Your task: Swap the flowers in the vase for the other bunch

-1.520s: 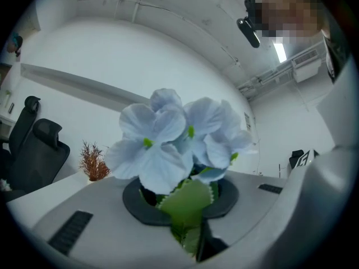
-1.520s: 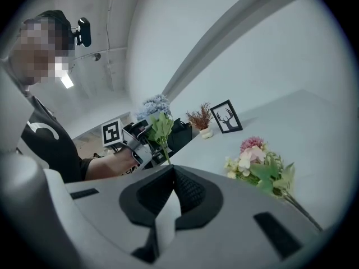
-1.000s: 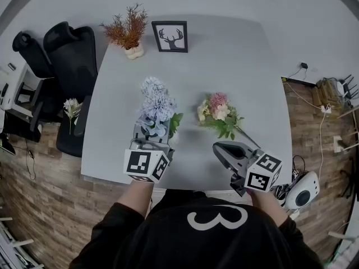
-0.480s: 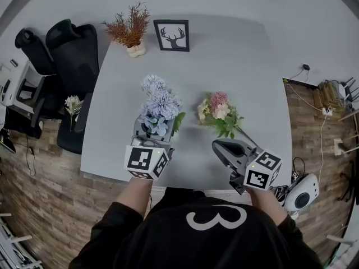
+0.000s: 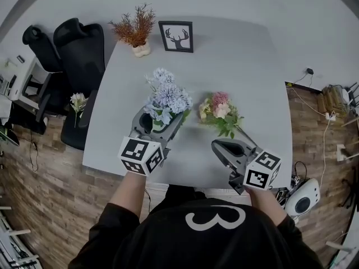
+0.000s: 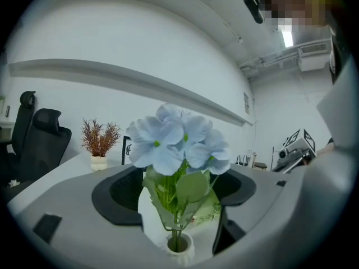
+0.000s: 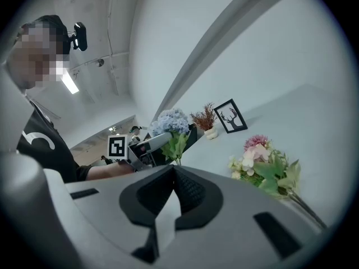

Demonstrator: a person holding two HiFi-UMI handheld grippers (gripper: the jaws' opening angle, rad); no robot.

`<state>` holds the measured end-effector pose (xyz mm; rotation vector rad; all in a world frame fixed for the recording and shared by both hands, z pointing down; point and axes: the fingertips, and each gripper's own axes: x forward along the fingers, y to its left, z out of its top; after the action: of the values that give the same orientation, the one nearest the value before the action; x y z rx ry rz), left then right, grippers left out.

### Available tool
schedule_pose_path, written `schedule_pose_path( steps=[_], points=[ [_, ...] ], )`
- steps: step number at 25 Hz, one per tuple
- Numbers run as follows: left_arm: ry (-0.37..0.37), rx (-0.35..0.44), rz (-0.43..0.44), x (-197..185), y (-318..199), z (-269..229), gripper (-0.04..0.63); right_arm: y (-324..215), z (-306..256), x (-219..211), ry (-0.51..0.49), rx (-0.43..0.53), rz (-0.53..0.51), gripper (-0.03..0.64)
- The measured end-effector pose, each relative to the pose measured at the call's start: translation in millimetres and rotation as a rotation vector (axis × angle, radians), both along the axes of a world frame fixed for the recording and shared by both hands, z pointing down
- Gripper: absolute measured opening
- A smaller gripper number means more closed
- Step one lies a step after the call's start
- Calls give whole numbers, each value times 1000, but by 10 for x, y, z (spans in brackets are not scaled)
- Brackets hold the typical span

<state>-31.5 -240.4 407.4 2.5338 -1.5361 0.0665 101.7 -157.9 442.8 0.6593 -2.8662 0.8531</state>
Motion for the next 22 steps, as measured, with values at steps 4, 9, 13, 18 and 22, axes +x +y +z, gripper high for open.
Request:
schedule_pose_path(
  steps=[4,9,13,18,22],
  points=[
    [2,-28,-24,-54,114,19,386,63,-6,-1,-6,8,-29,8],
    [4,-73,-59,-172,276,-46,394,126,-92,-47,-15,37,-59,8],
    [33,-81,-40,-207,609,-212,393,251,-277,-114,-21,80,-84,8],
    [146,-89,131,57,1166,-555,293,488,-586,-233,-37,143,-126,8],
    [268,-133,300,216,1685,-726,93,736,-818,-360,-40,188,-124,8]
  ],
)
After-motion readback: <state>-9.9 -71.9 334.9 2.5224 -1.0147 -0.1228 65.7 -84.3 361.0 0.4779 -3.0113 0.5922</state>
